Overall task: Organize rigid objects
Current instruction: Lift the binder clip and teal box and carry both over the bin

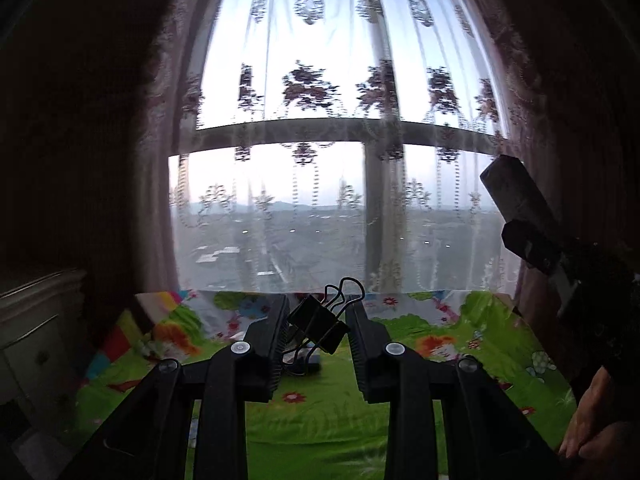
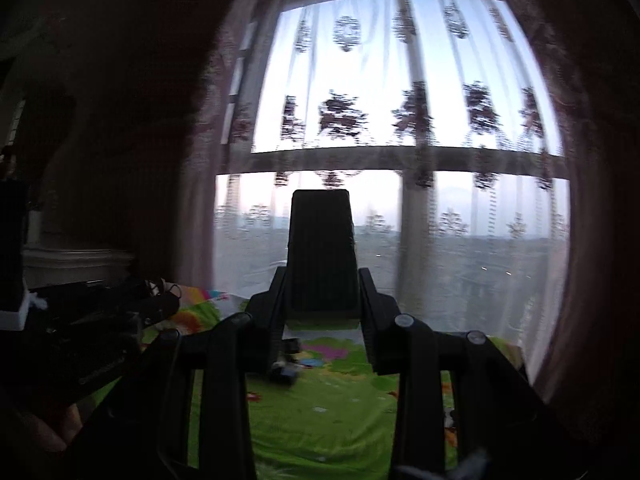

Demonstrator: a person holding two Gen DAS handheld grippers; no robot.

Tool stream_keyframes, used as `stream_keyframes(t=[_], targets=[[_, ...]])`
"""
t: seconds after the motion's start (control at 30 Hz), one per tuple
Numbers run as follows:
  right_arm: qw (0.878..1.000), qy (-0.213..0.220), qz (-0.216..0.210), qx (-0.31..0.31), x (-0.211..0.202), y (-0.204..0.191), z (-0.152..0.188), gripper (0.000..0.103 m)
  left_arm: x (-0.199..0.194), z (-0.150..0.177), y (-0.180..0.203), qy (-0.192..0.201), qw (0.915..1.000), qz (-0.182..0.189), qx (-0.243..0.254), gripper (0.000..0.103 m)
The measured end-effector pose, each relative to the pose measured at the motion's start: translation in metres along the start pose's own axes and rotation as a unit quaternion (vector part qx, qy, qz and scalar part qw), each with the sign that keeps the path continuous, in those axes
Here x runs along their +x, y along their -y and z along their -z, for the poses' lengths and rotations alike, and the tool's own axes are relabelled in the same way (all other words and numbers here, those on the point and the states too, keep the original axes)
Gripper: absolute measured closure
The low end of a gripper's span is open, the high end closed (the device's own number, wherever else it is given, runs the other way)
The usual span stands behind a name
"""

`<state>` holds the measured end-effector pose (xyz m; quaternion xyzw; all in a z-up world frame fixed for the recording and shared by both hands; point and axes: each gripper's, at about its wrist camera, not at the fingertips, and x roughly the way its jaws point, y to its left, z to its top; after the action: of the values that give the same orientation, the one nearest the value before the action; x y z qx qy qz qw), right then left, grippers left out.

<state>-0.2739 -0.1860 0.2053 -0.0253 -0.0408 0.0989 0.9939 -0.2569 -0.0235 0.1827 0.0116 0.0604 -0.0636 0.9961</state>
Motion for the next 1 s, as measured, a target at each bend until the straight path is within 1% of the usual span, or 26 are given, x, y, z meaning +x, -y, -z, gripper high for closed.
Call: stream_keyframes(t=[0.1, 0.27, 0.5, 0.6, 0.7, 0.83, 1.0], targets=[[0.999, 0.001, -0.034, -0.009, -0.001, -0.021, 0.000, 0.066, -0.010, 0.003, -0.020, -0.002, 0.9997, -0.024, -0.010, 0.073], [0.997, 0.002, -0.075, -0.020, -0.001, -0.046, -0.001, 0.066, -0.024, 0.007, -0.049, 0.001, 0.9977, -0.062, -0.026, 0.073], [0.989, 0.004, -0.138, -0.043, 0.002, -0.084, -0.004, 0.066, -0.051, 0.013, -0.090, 0.001, 0.9919, -0.118, -0.047, 0.073], [0.983, 0.000, -0.176, -0.048, 0.006, -0.104, -0.005, 0.066, -0.063, 0.017, -0.108, -0.003, 0.9885, -0.141, -0.055, 0.073], [0.977, -0.002, -0.204, -0.055, 0.008, -0.122, -0.005, 0.066, -0.075, 0.022, -0.125, -0.010, 0.9846, -0.163, -0.062, 0.073], [0.965, -0.012, -0.254, -0.068, 0.010, -0.152, -0.003, 0.066, -0.090, 0.032, -0.146, -0.027, 0.9784, -0.190, -0.076, 0.073], [0.949, -0.019, -0.302, -0.081, 0.012, -0.183, -0.002, 0.066, -0.110, 0.042, -0.175, -0.034, 0.9679, -0.231, -0.093, 0.073]])
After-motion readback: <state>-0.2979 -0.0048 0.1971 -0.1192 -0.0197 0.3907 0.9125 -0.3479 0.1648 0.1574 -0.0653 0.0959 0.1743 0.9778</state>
